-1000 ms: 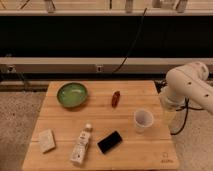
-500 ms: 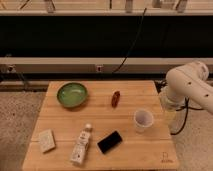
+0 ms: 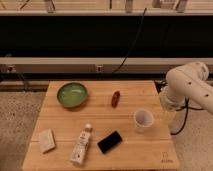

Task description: Drag the pepper across the table

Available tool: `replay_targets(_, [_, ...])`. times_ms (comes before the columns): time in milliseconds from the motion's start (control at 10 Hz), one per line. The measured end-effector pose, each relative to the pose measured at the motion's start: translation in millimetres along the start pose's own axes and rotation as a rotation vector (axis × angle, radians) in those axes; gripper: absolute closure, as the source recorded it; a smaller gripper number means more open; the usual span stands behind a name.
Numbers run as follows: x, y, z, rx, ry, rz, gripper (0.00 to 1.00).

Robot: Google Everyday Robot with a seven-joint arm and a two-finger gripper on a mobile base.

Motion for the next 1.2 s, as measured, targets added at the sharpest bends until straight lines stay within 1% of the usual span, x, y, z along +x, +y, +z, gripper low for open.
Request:
replay_targets(500, [0,-1,0,0.002,0.003,-0.001,0.2])
replay_targets(700, [-12,-16,2,0.017,0.019,-0.025,0.2])
replay_targets(800, [-21,-32,4,0.029,0.028,-0.042,0.2])
replay_targets(900, [-26,-39,5,0.031,0.035,-0.051,0.2])
replay_targets(1100, [-30,-43,5,0.037,0.051,-0.072,0.2])
replay_targets(1200, [-34,-48,4,0.041,0.063,-0.099,0.2])
